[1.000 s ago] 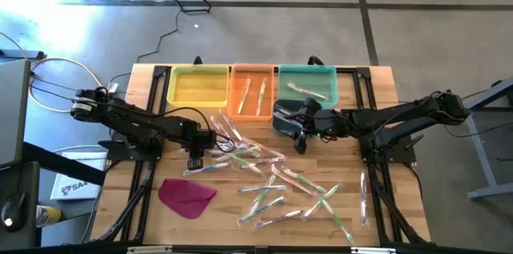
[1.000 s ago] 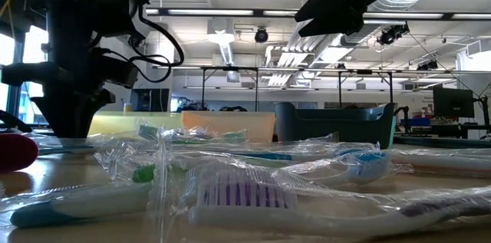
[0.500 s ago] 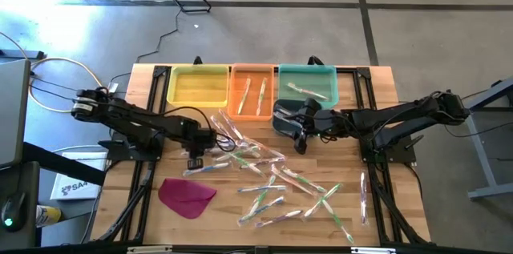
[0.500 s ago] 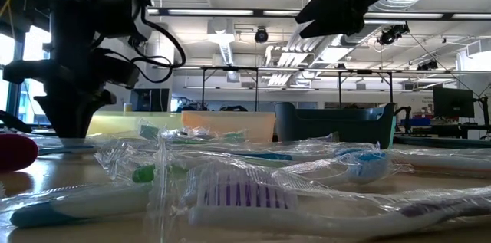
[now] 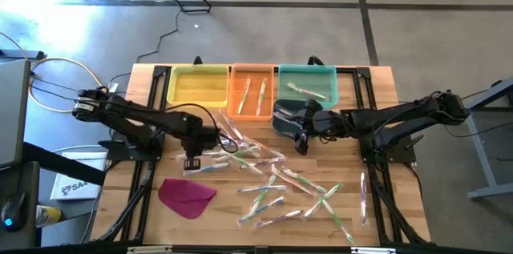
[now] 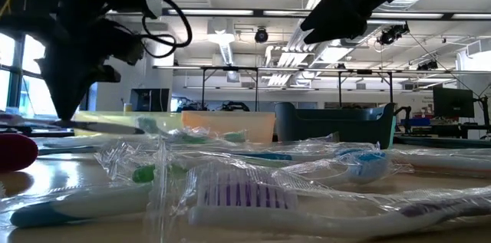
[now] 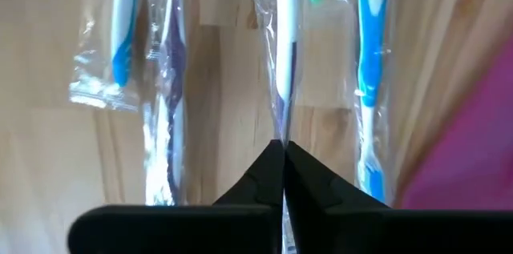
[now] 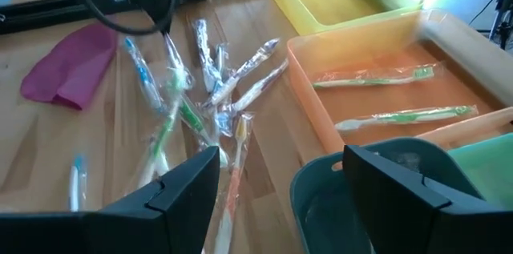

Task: Pick & Place Toothbrushes
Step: Put the violet toothbrush into the yellow bin

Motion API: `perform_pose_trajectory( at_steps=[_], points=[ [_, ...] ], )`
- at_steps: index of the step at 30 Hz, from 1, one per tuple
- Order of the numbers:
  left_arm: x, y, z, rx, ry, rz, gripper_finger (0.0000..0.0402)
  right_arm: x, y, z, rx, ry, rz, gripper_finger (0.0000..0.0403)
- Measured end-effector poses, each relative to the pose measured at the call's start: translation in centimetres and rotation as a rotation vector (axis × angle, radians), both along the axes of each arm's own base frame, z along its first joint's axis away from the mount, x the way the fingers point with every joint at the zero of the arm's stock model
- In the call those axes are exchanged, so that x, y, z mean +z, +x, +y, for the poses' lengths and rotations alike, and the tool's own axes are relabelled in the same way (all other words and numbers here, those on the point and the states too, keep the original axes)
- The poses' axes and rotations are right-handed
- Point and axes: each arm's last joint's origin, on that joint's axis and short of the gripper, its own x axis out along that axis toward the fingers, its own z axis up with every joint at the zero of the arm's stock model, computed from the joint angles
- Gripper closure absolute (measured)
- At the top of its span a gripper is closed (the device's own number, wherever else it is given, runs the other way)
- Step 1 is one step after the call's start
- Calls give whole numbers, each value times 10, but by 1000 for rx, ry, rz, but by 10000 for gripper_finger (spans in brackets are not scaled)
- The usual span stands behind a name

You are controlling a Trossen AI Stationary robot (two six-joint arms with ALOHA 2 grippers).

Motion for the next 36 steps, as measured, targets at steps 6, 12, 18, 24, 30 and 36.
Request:
perform_pose_trajectory(
  at_steps=[6,12,18,24,30,36],
  points=[
    [25,3,0,0,8,30,401,-2,-1,0,7,3,18,144],
    [57,10,0,4,44,-5,401,-2,-1,1,20,10,19,144],
    [89,17,2,10,94,-75,401,-2,-1,1,31,-8,24,144],
    [114,15,2,23,111,-91,401,-2,-1,1,36,-18,26,144],
    [124,14,5,58,204,-106,401,0,0,0,28,-22,6,144],
    [128,18,15,108,377,-156,401,5,3,-1,21,-84,-43,144]
  ],
)
